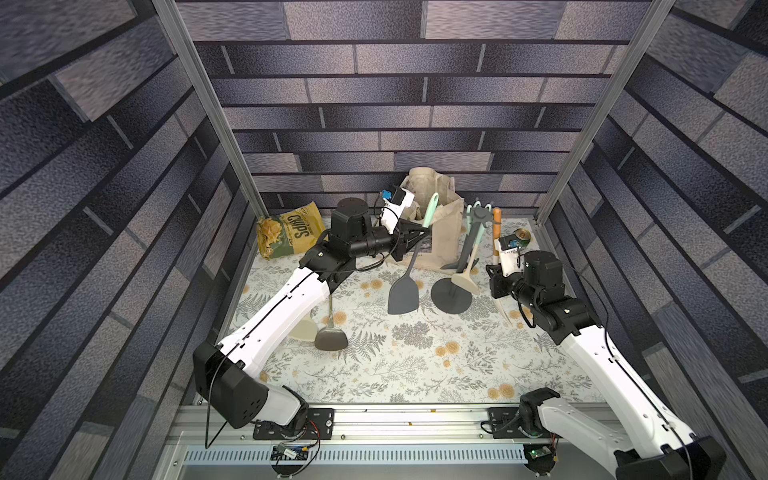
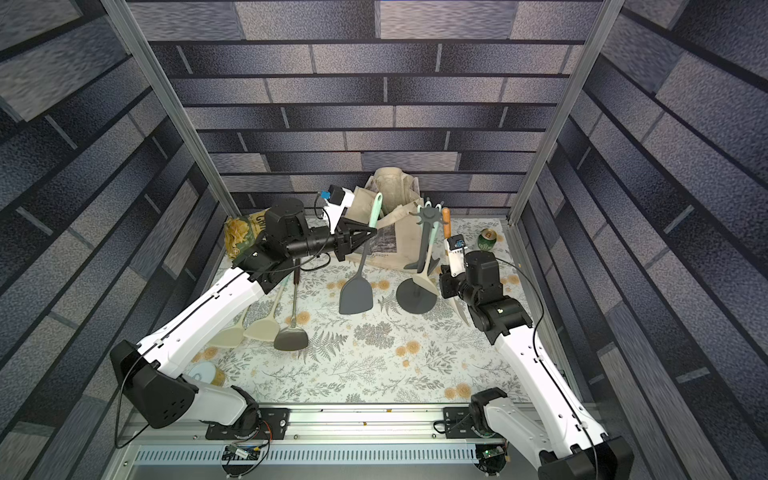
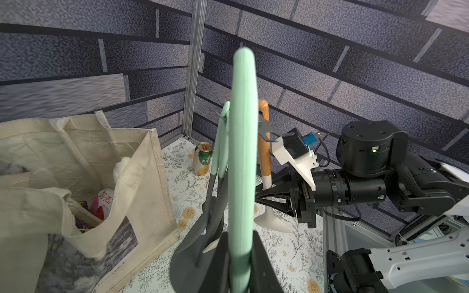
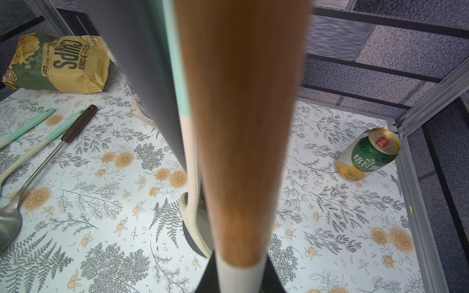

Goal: Take the spatula off the kitchen utensil rack
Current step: Place the spatula at the center of the board.

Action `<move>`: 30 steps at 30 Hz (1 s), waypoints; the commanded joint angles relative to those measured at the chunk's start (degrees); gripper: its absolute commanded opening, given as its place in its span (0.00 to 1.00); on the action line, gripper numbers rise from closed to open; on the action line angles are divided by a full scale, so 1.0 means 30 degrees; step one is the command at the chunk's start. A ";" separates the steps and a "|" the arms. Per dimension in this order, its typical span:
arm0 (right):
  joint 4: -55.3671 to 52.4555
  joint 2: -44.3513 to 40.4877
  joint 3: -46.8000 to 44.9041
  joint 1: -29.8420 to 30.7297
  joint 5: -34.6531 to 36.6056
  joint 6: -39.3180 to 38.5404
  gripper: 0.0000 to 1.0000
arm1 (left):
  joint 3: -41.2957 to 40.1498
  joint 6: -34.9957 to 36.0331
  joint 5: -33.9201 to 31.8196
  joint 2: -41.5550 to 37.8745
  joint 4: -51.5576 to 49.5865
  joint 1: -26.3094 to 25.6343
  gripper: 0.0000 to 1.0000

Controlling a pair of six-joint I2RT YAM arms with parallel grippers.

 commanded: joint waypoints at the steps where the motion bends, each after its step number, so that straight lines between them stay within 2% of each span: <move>1: -0.0065 -0.0060 -0.0150 0.0022 0.0084 0.0100 0.00 | -0.0336 0.0475 0.0686 -0.1008 -0.0602 0.0546 0.04; 16: -0.0094 -0.0060 -0.0179 0.0035 0.0124 0.0057 0.00 | -0.1701 -0.0641 0.3376 -0.0989 -0.0927 0.3937 0.04; 30: -0.0095 0.0006 -0.0225 0.0028 0.0080 0.0102 0.00 | -0.4124 -0.1272 0.3488 -0.0400 -0.0357 0.6014 0.02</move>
